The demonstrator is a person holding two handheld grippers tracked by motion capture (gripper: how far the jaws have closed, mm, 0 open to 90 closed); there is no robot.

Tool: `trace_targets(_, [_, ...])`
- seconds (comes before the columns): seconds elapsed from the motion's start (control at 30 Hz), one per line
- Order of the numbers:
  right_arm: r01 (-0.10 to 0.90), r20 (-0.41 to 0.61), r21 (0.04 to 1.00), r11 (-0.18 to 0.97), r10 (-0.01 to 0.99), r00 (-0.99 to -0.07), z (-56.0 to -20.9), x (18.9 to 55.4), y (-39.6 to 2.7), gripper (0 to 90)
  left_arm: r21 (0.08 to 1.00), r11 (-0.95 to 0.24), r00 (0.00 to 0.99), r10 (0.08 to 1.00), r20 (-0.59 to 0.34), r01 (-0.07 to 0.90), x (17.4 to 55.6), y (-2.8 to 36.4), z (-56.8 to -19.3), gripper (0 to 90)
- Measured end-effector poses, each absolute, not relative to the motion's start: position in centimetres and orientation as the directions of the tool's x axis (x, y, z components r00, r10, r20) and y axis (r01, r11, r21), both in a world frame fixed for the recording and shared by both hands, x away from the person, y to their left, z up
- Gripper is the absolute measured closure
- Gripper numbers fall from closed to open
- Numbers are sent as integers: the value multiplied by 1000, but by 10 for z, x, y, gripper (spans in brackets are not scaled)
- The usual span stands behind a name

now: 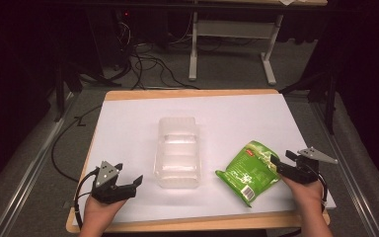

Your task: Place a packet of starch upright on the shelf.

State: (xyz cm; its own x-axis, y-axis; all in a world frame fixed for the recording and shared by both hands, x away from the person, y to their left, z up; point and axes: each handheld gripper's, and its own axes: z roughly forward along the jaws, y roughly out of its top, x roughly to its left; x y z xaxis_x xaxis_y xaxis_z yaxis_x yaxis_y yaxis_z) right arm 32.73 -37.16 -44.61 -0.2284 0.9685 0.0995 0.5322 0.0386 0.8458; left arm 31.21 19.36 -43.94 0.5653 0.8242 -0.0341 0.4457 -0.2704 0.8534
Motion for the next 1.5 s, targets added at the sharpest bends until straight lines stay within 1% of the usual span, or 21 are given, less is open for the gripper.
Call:
trace_targets(0.13, [595,136,804,6,971,-194,-456,329,-378,324,853,-274,567,823,-31,444,312,193,-439,178])
trace_targets(0.17, [595,136,804,6,971,-194,-456,329,-378,324,853,-274,567,823,-31,444,312,193,-439,178])
trace_targets(0.27, [655,175,755,-20,969,-172,-468,333,-383,316,853,-275,569,822,-30,444,312,193,-439,179])
trace_targets(0.4, [671,196,740,-36,967,-165,-472,335,-385,325,853,-275,568,822,-31,444,312,193,-439,180])
trace_targets(0.43, [680,219,731,-50,962,-164,-475,335,-387,340,853,-276,569,822,-30,444,312,193,-439,180])
trace_targets(0.47, [680,219,731,-50,962,-164,-475,335,-387,340,853,-276,569,822,-30,444,312,193,-439,180])
trace_targets(0.53, [689,245,722,-64,955,-168,-476,335,-388,372,853,-275,568,822,-31,444,312,193,-440,181])
trace_targets(0.77, [695,266,716,-65,946,-186,-477,334,-387,407,853,-279,571,820,-28,442,310,192,-439,182])
trace_targets(0.8, [697,276,715,-64,941,-197,-477,334,-387,427,853,-277,569,822,-29,442,310,192,-439,183])
trace_targets(0.93, [698,276,713,-60,940,-202,-477,334,-386,449,853,-280,571,820,-25,440,310,192,-439,183])
trace_targets(0.97, [697,279,715,-55,937,-212,-478,335,-387,479,850,-283,570,821,-25,444,311,191,-440,183])
trace_targets(1.07, [701,292,710,-63,933,-212,-478,335,-387,502,849,-282,568,822,-26,446,312,191,-441,183])
trace_targets(1.5, [718,314,695,-51,919,-239,-478,336,-386,708,848,-291,572,820,-17,443,312,190,-441,184])
